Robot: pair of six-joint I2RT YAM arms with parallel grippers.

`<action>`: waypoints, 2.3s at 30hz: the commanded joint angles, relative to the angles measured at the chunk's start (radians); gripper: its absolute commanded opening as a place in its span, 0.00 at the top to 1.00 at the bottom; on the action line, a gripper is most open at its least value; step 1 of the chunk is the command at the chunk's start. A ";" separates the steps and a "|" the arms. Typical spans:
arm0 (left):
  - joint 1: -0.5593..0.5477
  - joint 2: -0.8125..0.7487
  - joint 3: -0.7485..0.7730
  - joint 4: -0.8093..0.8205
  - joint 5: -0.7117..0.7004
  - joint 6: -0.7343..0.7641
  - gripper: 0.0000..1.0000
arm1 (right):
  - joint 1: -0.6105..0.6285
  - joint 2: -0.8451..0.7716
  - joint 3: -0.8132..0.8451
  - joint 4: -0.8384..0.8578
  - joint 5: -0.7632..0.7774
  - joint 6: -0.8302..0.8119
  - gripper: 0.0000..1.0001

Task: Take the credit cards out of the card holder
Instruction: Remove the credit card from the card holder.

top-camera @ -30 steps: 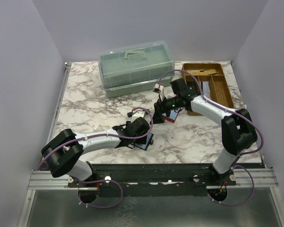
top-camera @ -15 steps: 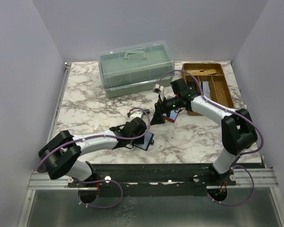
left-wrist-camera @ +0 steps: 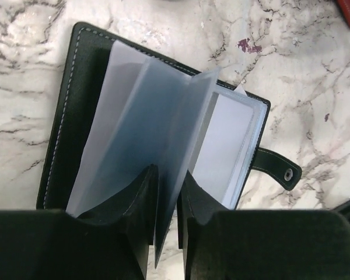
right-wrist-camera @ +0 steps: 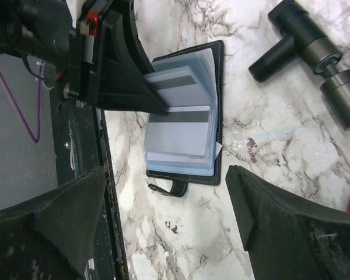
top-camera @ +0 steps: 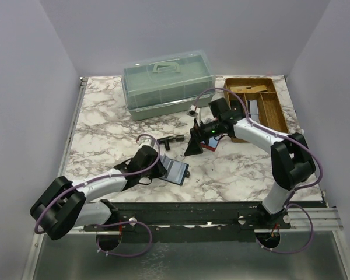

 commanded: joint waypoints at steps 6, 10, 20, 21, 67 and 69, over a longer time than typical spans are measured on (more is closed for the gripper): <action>0.088 -0.209 -0.157 0.060 0.064 -0.214 0.55 | 0.099 0.098 -0.036 0.042 -0.102 0.032 0.09; 0.096 -0.330 -0.168 -0.048 -0.033 -0.238 0.56 | 0.135 0.148 -0.054 0.135 -0.121 0.131 0.16; 0.097 -0.495 -0.110 -0.225 -0.145 -0.153 0.69 | 0.176 0.271 0.009 0.122 0.074 0.164 0.43; 0.097 -0.486 -0.102 -0.225 -0.139 -0.133 0.68 | 0.176 0.276 0.014 0.106 0.102 0.153 0.44; 0.188 -0.154 -0.145 0.039 0.088 -0.053 0.36 | 0.126 0.132 0.030 -0.073 0.147 -0.086 0.43; 0.188 -0.139 -0.153 0.046 0.125 -0.088 0.49 | 0.115 0.105 0.028 -0.081 0.103 -0.103 0.43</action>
